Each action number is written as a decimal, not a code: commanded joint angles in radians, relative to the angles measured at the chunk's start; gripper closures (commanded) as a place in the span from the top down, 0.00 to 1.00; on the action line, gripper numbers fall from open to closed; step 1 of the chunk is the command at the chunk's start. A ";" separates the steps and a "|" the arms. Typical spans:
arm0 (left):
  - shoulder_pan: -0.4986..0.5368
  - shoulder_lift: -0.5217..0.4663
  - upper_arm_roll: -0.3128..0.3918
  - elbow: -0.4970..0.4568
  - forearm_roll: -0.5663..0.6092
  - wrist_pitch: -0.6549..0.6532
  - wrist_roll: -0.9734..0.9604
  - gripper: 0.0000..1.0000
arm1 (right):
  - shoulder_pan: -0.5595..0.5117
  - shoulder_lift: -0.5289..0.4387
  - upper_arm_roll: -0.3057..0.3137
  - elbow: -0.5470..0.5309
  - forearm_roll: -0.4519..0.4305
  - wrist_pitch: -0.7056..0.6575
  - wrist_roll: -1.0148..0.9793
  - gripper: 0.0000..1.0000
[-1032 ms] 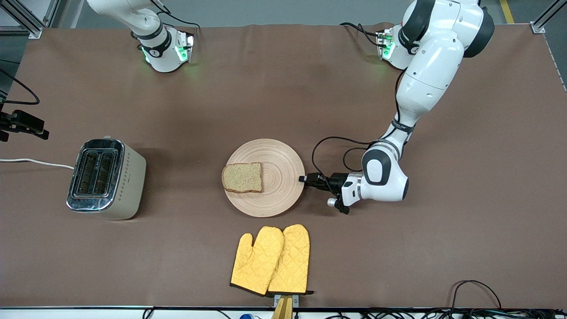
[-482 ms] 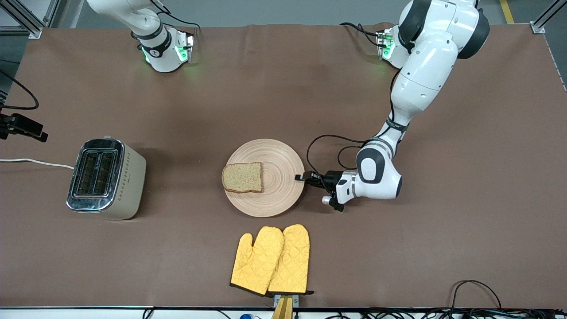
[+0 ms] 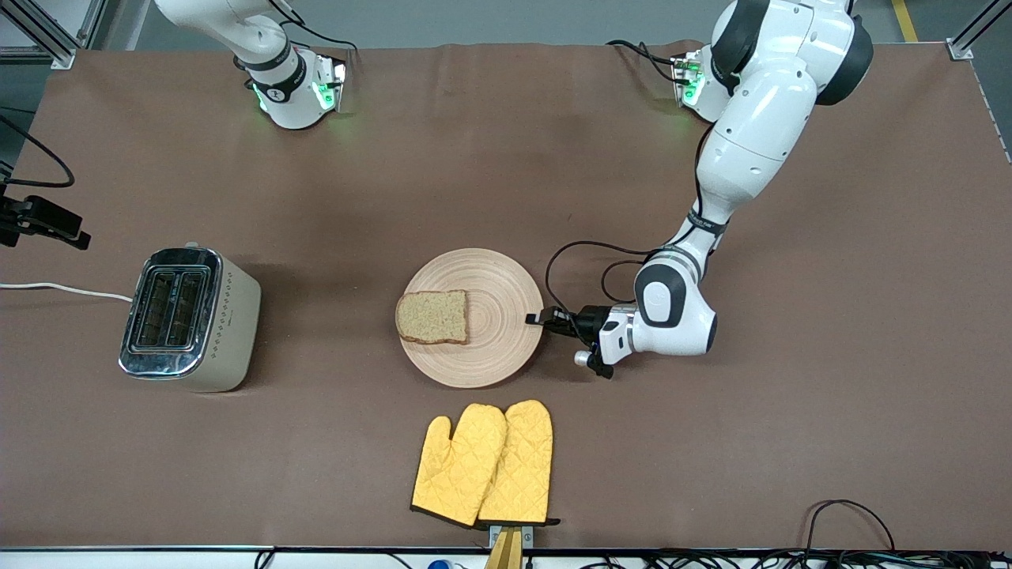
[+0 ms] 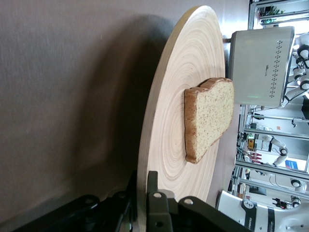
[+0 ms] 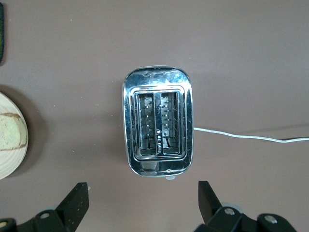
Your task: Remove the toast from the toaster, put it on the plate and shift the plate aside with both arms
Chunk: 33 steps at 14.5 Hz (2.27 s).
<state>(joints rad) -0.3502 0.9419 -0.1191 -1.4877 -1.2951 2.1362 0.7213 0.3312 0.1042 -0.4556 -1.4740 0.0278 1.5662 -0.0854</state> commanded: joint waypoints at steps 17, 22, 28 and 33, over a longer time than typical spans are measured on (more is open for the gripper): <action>0.543 -0.209 0.004 0.000 0.344 -0.334 -0.057 0.00 | -0.196 -0.018 0.233 0.027 -0.006 -0.014 0.004 1.00; 0.692 -0.212 0.001 0.007 0.367 -0.337 -0.045 0.00 | -0.198 -0.032 0.232 0.026 -0.006 -0.041 -0.002 1.00; 0.816 -0.152 0.003 0.006 0.404 -0.368 0.019 0.00 | -0.198 -0.032 0.230 0.024 -0.009 -0.048 0.003 1.00; 0.833 -0.115 0.003 0.001 0.407 -0.368 0.020 0.00 | -0.201 -0.031 0.229 0.024 -0.011 -0.052 -0.002 1.00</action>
<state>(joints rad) 0.4757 0.8413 -0.1005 -1.4881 -0.8860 1.7947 0.7465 0.1489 0.0941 -0.2434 -1.4365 0.0274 1.5219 -0.0853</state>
